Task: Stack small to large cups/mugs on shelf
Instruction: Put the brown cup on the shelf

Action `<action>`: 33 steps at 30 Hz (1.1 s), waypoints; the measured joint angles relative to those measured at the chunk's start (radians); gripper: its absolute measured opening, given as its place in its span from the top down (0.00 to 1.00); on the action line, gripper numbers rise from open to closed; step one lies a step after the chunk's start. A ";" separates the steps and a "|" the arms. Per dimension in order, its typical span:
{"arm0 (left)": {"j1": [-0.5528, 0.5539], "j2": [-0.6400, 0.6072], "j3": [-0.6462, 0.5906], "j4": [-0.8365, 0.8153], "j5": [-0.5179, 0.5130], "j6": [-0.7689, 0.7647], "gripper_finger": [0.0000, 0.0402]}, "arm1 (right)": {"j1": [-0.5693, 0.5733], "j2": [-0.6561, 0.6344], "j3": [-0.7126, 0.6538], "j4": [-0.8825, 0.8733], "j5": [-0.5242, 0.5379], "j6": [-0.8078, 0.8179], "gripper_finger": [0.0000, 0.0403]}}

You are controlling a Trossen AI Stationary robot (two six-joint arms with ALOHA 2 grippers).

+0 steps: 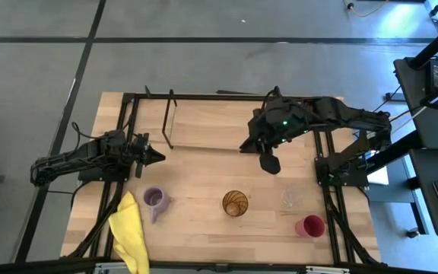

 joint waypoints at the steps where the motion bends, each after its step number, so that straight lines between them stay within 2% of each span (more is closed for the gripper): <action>1: 0.000 0.000 0.000 0.000 0.000 0.000 0.93 | 0.000 -0.001 0.009 -0.002 0.002 -0.003 0.87; 5: 0.000 0.000 0.000 0.000 0.000 0.000 0.93 | 0.000 -0.005 0.040 -0.008 0.009 -0.027 0.87; 16: 0.000 0.000 0.000 0.000 0.000 0.000 0.93 | 0.000 -0.022 0.162 -0.092 0.185 -0.107 0.87; 22: 0.000 0.000 0.000 0.000 0.000 0.000 0.93 | 0.000 -0.130 0.146 0.019 0.197 -0.160 0.87; 26: 0.000 0.000 0.000 0.000 0.000 0.000 0.93 | 0.000 -0.253 0.026 0.148 0.279 -0.183 0.87; 29: 0.000 0.000 0.000 0.000 0.000 0.000 0.93 | 0.000 -0.375 -0.153 0.275 0.318 -0.165 0.87; 33: 0.000 0.000 0.000 0.000 0.000 0.000 0.93 | -0.008 -0.543 -0.448 0.490 0.319 -0.097 0.87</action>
